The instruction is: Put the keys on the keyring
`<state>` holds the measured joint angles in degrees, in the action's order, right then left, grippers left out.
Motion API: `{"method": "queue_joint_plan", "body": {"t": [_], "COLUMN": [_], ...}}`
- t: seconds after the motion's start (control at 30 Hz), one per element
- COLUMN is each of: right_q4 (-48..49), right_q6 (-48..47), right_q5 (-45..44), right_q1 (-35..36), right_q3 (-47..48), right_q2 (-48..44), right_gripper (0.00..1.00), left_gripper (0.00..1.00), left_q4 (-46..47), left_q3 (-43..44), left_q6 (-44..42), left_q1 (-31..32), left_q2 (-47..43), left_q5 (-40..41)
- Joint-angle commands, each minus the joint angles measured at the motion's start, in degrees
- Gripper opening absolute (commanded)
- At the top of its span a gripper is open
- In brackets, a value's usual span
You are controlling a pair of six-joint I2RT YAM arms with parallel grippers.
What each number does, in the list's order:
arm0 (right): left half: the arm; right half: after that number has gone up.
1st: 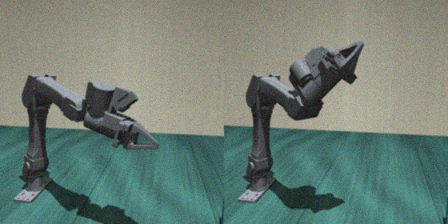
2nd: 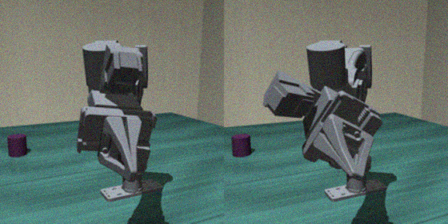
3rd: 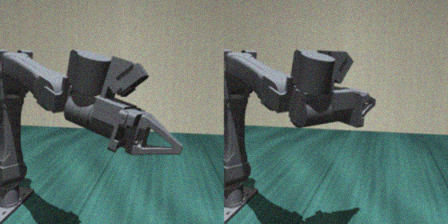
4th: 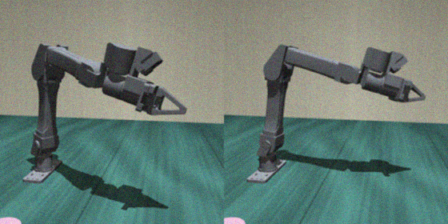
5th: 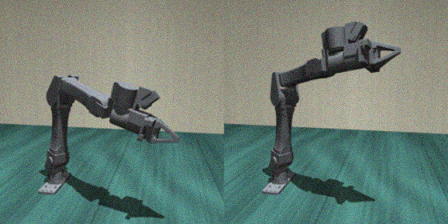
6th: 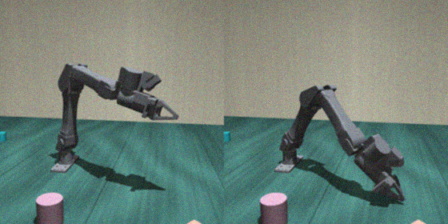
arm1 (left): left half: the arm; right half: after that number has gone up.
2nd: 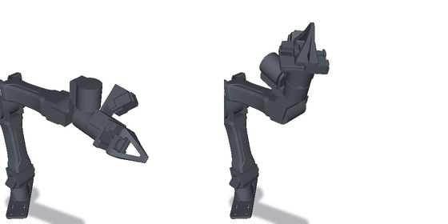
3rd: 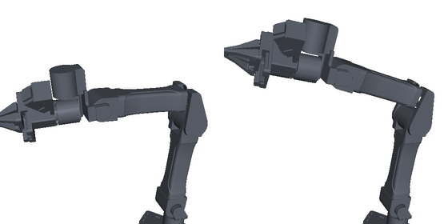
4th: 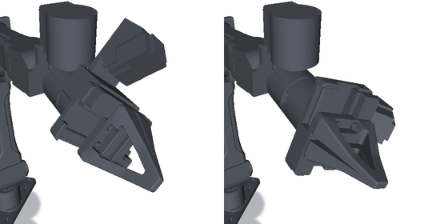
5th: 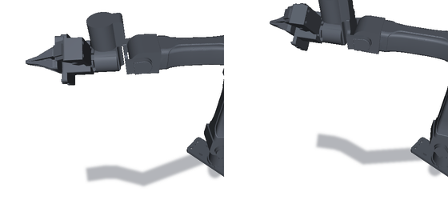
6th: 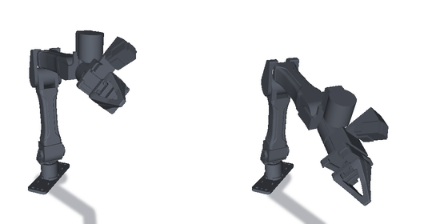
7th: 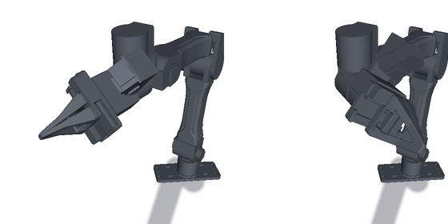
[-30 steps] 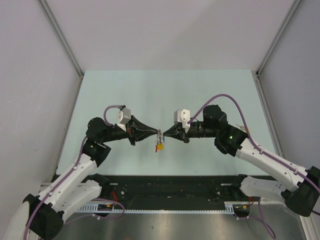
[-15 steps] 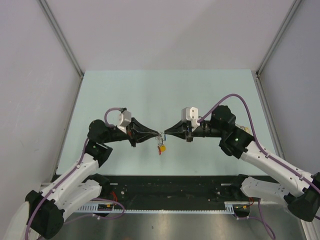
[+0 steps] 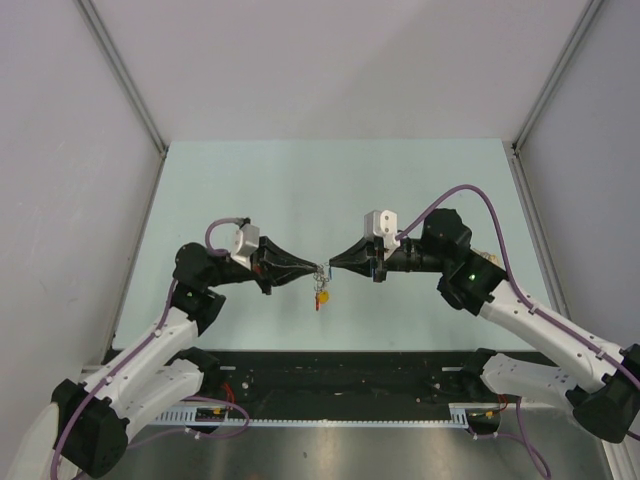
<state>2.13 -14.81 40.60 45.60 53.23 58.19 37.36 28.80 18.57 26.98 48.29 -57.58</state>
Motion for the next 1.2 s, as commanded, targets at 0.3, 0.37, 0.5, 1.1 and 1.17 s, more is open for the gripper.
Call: {"method": "queue_joint_plan", "body": {"t": [0.3,0.37,0.5,1.1,1.17], "right_q4": [3.58,3.58,3.49,4.9,4.99], "right_q6": [1.36,1.45,1.62,3.29,3.38], "right_q5": [2.73,2.73,2.12,2.56,2.56], "right_q1": [-0.25,-0.25,-0.34,-0.25,-0.34], "right_q3": [-0.5,-0.5,-0.5,-0.41,-0.41], "right_q2": [0.69,0.6,0.08,1.13,1.13], "right_gripper": [0.0,0.0,0.0,0.0,0.0], "left_gripper": [0.01,0.0,0.0,0.0,0.0], "left_q4": [4.82,4.82,4.47,4.91,5.09], "left_q3": [-0.49,-0.58,-0.67,-1.02,-1.02], "left_q6": [1.3,1.3,1.03,0.68,0.77], "left_q1": [0.09,0.18,0.09,0.09,0.09], "left_q2": [-1.1,-1.1,-1.09,-1.36,-1.53], "left_q5": [-1.13,-1.22,-1.13,-1.3,-1.3]}}
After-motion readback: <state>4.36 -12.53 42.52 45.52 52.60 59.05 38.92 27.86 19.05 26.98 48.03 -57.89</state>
